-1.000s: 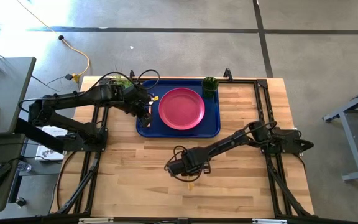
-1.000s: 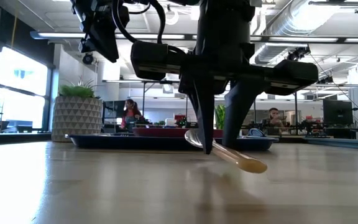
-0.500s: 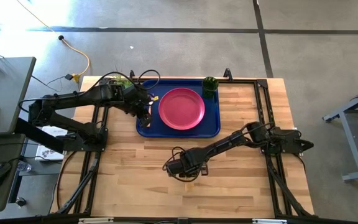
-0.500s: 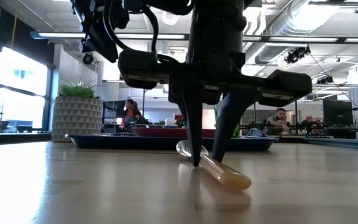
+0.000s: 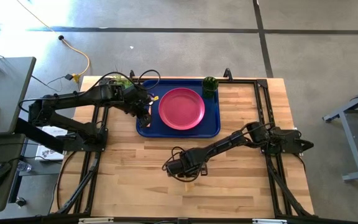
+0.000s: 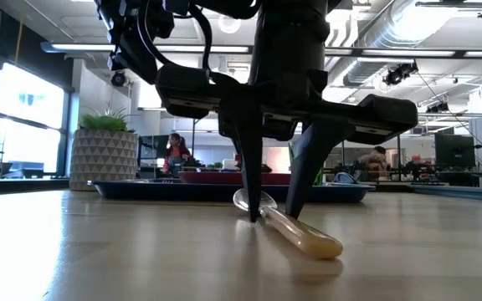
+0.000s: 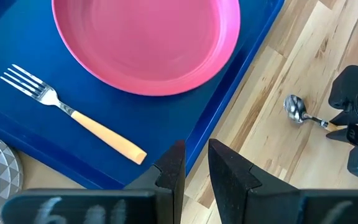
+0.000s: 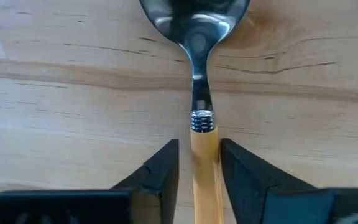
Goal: Pick and place plate/cup/fork/spoon on tray
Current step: Put the orange spoon on the left of the pink plate on the blue tray
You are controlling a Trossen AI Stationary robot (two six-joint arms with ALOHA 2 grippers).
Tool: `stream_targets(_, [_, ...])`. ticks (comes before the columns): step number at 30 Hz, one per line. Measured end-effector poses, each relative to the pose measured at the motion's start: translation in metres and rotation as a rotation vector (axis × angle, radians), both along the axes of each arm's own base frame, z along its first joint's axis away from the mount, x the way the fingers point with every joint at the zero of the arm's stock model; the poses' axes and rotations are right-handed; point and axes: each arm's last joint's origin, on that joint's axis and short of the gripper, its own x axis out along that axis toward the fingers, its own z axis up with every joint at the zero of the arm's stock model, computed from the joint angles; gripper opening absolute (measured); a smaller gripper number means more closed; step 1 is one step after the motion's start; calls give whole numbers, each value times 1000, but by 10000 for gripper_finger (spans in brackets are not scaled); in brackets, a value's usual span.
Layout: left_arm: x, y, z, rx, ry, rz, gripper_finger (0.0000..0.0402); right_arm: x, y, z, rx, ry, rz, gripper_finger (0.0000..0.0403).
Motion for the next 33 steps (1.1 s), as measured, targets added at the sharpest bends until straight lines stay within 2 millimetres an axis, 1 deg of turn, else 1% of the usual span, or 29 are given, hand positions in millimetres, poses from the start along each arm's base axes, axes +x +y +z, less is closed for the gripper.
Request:
stream_targets(3, [0, 0, 0, 0, 0, 0, 58, 1, -2, 1, -3, -5, -3, 125])
stream_targets(6, [0, 0, 0, -8, 3, 13, 58, 1, -5, 3, -6, -10, 8, 136])
stream_targets(10, [-3, -1, -2, -23, 30, 26, 58, 1, -12, 7, -10, -12, 39, 138])
stream_targets(14, [-4, -1, -2, -34, 46, 39, 58, -1, -20, 16, -26, -4, 55, 138])
stream_targets(21, [-4, -1, -3, -58, 42, 82, 58, -11, -33, 43, -95, -14, 116, 138])
stream_targets(33, [-10, -3, -5, -138, 94, 199, 58, -33, -67, 106, -293, -108, 288, 138])
